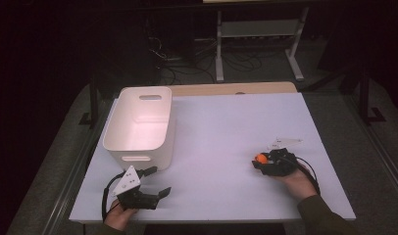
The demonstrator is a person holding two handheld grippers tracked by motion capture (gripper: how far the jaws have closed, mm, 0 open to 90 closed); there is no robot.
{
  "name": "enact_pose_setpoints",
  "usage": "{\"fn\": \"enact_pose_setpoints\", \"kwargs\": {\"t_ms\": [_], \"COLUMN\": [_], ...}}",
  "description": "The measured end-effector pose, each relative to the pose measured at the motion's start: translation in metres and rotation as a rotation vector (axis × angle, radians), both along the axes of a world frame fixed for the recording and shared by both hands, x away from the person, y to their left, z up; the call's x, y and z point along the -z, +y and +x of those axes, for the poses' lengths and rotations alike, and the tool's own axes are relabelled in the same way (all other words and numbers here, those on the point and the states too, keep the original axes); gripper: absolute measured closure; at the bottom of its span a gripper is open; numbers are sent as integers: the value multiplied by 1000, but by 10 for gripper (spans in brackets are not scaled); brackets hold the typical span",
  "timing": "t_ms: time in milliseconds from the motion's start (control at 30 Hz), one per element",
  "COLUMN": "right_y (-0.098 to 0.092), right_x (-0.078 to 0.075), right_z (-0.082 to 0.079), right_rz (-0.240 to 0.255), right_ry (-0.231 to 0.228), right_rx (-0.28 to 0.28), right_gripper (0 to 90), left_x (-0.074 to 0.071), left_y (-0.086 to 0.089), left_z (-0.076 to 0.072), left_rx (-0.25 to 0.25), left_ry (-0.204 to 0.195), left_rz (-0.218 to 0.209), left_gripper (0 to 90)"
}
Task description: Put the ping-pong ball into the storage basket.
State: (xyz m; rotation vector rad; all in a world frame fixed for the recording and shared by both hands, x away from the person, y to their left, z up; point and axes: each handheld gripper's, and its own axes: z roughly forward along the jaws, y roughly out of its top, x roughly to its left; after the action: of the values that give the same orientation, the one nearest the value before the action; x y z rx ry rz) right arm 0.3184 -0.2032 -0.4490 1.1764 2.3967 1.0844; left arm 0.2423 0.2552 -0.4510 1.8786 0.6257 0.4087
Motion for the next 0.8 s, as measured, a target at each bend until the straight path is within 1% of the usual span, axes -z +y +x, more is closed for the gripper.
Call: {"fn": "enact_pose_setpoints", "kwargs": {"t_ms": [300, 333, 500, 800], "right_y": [2, 3, 5, 11], "right_x": [-3, -3, -5, -13], "right_z": [-1, -1, -1, -1], "right_rz": [10, 11, 13, 34], "right_ry": [-8, -11, -7, -20], "right_rx": [-1, -8, -12, -18], "right_gripper": [490, 490, 491, 491], "left_x": [0, 0, 0, 0], "left_y": [0, 0, 0, 0], "left_z": [0, 0, 0, 0], "left_rx": [1, 1, 1, 1], "left_ry": [-1, -1, 0, -1], "left_rz": [1, 2, 1, -3], "left_gripper": [141, 141, 141, 141]}}
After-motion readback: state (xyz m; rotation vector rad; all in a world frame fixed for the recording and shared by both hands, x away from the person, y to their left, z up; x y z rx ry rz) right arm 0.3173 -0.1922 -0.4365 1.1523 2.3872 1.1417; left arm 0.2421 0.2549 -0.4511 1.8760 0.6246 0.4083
